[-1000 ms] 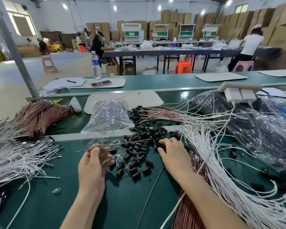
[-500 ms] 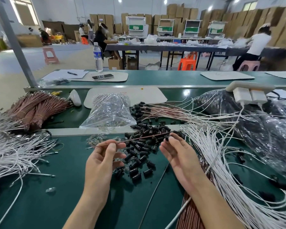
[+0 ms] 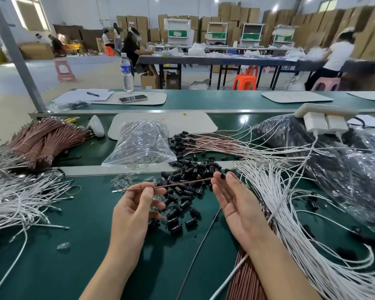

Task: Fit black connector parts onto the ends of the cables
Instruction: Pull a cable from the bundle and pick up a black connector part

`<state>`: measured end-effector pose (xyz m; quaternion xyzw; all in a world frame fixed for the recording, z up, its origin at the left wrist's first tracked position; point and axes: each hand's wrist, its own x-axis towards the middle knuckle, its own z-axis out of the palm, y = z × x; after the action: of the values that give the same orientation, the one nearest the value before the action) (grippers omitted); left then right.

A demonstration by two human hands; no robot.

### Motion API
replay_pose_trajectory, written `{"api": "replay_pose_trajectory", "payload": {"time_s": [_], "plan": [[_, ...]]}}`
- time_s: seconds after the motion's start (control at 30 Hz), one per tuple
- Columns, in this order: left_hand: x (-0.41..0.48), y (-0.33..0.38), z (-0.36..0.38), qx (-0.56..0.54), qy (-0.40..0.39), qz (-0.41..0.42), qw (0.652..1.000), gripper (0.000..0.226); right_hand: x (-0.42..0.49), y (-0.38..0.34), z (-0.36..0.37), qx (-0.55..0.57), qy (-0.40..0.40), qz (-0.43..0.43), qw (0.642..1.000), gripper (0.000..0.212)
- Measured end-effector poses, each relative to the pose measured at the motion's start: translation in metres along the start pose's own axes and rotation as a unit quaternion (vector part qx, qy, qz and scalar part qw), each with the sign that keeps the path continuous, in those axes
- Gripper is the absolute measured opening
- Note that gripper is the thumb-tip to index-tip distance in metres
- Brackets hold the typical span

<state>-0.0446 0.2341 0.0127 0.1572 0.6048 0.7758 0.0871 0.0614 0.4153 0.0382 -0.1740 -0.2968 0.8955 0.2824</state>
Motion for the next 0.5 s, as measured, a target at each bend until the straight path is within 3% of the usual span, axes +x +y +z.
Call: {"api": "replay_pose_trajectory", "payload": {"time_s": [0.5], "plan": [[-0.0019, 0.0005, 0.0003, -0.008, -0.023, -0.007, 1.000, 0.016, 0.0012, 0.0028, 0.0001, -0.007, -0.028, 0.023, 0.999, 0.028]]}}
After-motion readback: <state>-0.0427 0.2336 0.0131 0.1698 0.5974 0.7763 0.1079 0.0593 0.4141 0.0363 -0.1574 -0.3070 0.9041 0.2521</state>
